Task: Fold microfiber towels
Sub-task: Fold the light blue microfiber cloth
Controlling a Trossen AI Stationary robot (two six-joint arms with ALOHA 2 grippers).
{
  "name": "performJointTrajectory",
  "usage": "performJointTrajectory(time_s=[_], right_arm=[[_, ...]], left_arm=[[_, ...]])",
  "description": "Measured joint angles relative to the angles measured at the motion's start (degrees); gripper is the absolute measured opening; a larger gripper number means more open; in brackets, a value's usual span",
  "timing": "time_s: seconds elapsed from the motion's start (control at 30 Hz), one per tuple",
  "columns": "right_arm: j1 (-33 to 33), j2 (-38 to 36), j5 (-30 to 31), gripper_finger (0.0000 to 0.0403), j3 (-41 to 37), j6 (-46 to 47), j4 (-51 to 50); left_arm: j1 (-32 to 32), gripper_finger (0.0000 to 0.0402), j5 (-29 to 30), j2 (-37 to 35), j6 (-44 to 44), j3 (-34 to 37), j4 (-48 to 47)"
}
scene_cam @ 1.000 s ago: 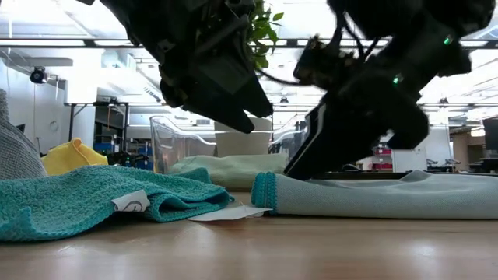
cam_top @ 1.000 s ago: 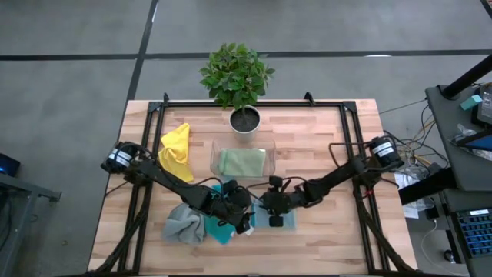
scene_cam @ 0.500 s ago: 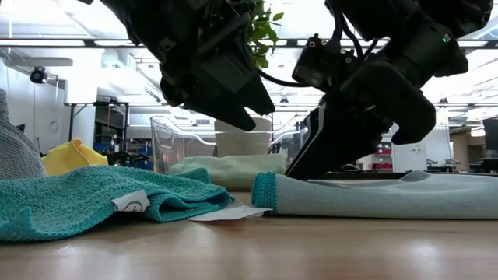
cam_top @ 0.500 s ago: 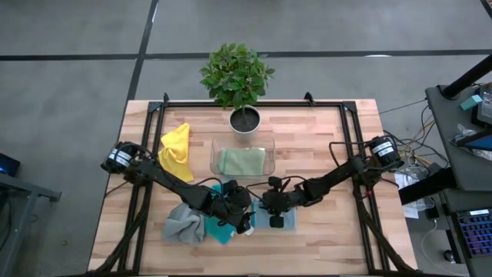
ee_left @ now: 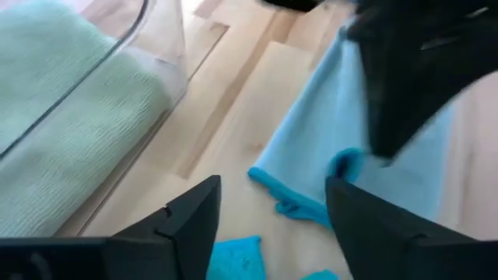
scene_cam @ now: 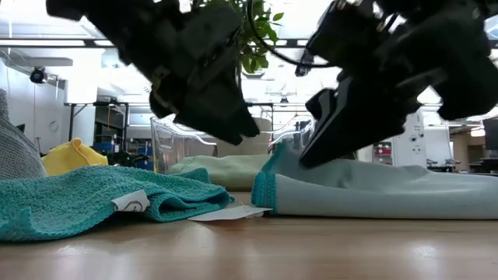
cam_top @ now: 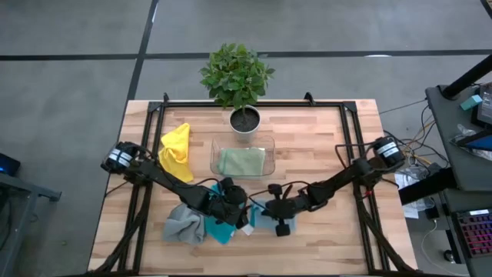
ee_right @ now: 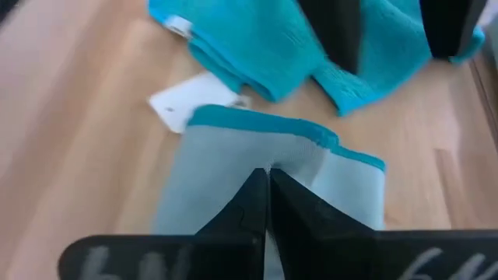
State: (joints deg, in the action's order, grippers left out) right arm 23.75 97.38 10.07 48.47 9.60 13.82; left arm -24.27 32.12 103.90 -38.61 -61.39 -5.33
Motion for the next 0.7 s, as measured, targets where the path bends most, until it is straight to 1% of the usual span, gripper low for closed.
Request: performJointTrajectory(time_s=[0.23, 0.37, 0.47, 0.6, 0.7], right_arm=[[0.22, -1.82, 0.70, 0.0009, 0.00, -0.84, -0.44], [0.22, -2.35, 3.66, 0.0009, 0.13, -2.16, -2.76], [0.22, -2.55, 5.61, 0.0009, 0.54, -2.21, -5.99], [0.11, -2.55, 7.39, 0.0008, 0.79, -3.01, -7.82], [-0.11, -2.55, 7.98, 0.0008, 0.79, -3.88, -7.68]], left_arm=[[0.84, 0.0118, 1.52, 0.00, 0.14, 5.34, 12.25], [1.03, 0.0070, 1.62, 0.00, 0.03, 8.14, 17.90], [1.03, 0.0039, 1.76, 0.55, 0.01, 8.73, 20.60], [1.33, 0.0007, 2.12, 3.57, 1.25, 8.03, 23.16], [1.84, 0.0003, 2.10, 6.27, 1.45, 6.74, 24.79]])
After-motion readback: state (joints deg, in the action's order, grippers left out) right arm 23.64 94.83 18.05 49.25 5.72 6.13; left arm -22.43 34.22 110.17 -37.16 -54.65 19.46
